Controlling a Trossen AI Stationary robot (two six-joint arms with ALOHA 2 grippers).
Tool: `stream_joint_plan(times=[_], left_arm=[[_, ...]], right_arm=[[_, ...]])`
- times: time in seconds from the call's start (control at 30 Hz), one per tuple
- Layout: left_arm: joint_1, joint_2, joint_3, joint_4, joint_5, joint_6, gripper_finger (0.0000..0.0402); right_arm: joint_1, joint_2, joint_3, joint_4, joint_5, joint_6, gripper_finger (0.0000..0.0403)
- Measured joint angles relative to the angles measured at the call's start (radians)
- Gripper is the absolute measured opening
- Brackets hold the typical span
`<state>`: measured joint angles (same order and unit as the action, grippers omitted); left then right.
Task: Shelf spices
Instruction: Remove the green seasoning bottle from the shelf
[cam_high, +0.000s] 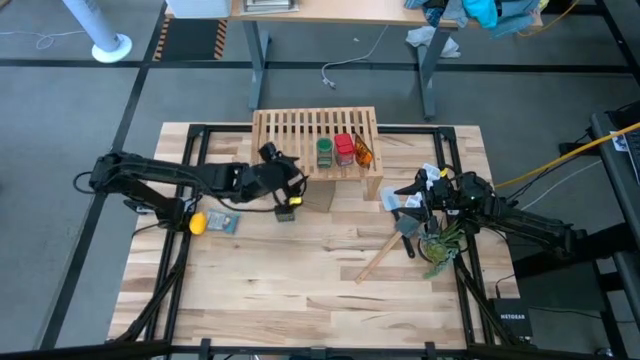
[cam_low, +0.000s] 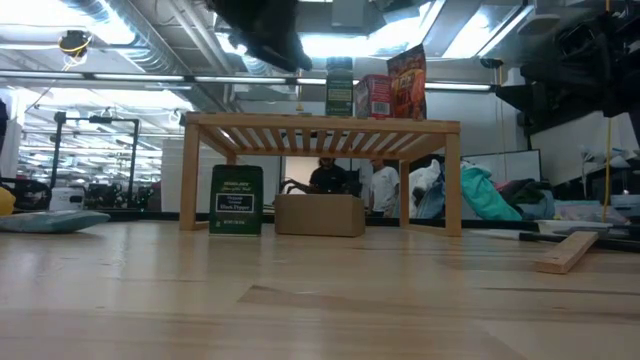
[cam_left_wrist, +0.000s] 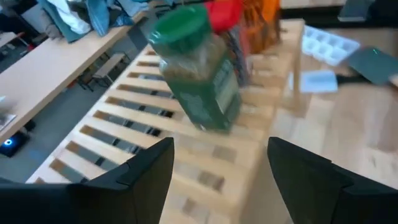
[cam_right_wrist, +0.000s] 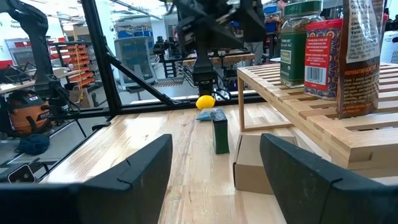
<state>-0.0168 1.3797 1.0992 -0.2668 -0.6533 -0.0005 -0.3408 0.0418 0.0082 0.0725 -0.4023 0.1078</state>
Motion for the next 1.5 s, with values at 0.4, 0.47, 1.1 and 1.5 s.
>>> stream_joint_plan(times=[0.4,0.47,1.1,1.5], left_arm=[[0.142,0.0,-0.051,0.139,0.157,0.025,0.0253],[0.168,-0.001,-0.089,0.194,0.171,0.025,0.0253],[0.279,-0.018,-0.196,0.317,0.406,0.056,0.0254],[0.286,-0.018,-0.197,0.347,0.412,0.058,0.0305]], right_arm=[[0.0,0.0,0.0,0.0,0.0,0.0,0.025],[0.0,0.0,0.0,0.0,0.001,0.0,0.025],[0.0,0.0,0.0,0.0,0.001,0.0,0.025],[0.0,0.0,0.0,0.0,0.001,-0.001,0.025]])
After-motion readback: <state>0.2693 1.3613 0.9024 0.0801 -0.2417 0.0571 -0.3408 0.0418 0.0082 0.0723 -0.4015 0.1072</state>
